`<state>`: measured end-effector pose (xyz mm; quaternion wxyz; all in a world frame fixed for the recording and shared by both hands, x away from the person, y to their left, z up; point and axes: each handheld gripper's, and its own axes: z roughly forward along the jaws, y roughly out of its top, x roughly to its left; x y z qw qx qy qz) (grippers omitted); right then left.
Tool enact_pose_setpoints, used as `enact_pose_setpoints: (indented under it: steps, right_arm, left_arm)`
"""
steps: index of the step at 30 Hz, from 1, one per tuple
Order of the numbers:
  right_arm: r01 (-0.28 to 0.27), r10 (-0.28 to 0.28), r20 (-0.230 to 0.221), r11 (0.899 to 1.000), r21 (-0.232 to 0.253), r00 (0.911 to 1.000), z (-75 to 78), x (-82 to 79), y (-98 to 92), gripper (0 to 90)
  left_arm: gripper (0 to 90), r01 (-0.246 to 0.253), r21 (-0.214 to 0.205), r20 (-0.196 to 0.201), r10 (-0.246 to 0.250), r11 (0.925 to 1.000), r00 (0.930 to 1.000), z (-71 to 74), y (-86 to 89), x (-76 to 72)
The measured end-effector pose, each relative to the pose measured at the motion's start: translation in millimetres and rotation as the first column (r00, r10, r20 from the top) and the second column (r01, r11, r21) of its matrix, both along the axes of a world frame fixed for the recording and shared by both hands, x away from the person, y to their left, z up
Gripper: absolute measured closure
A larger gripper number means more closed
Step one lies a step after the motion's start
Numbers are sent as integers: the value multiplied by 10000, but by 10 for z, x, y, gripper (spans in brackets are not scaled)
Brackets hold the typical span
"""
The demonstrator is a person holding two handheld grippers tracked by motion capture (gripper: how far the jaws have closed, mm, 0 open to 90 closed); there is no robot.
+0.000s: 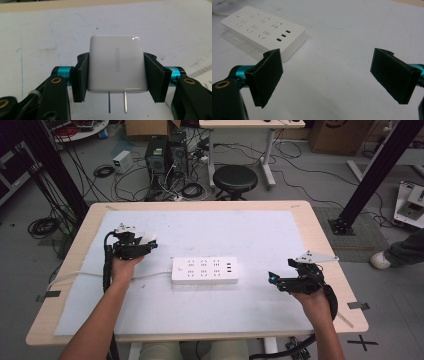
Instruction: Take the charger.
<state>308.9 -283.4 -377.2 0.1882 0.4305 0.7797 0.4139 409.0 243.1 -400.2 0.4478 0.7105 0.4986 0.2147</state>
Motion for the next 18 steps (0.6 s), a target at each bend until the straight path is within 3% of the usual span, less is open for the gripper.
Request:
enact_pose_setpoints:
  steps: [6,13,18]
  right_arm:
    - [-109,109,24,9999,47,9999,-11,-17,11,110]
    - [-192,192,6,9998,40,9998,-14,-42,28,110]
    - [-340,339,116,9994,39,9994,15,-44,47,110]
  left_arm:
    - [426,707,-153,704,-695,9974,9951,65,86,-152]
    - [427,1212,-162,1196,-1184,9925,9857,94,155,-297]
    - [426,1902,-177,1687,-1846,9816,9682,186,201,-441]
